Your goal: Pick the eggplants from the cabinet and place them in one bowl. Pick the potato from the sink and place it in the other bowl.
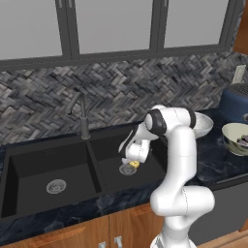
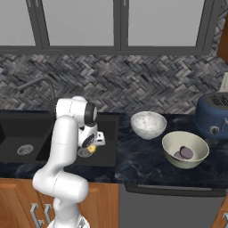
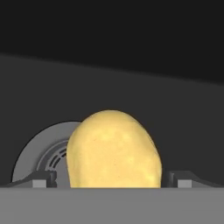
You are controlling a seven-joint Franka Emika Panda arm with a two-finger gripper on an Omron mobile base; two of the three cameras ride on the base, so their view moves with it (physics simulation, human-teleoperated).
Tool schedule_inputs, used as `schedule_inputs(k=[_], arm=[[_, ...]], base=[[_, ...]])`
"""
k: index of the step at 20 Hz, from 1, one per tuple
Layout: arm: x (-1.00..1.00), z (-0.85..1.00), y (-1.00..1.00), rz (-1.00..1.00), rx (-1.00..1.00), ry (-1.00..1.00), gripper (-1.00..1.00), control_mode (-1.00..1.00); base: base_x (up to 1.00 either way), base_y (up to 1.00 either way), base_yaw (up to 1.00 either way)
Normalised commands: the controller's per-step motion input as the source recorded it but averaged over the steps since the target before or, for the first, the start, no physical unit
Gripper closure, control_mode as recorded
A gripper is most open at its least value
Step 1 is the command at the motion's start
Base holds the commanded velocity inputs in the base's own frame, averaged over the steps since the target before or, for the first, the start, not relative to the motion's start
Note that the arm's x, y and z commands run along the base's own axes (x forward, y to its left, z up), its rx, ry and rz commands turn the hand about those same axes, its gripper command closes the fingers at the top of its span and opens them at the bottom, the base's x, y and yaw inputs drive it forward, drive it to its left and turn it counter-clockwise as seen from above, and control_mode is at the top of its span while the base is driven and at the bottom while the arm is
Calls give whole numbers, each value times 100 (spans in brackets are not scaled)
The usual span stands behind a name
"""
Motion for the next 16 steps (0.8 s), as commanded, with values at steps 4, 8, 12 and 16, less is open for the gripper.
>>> schedule_inputs(k=[4,8,12,16], arm=[[31,-5,0,0,0,0,-100,-100],[0,0,0,0,0,4,-100,-100],[0,-7,0,0,0,0,-100,-100],[0,-38,0,0,0,0,-100,-100]], base=[[0,0,0],[0,0,0],[0,0,0],[0,0,0]])
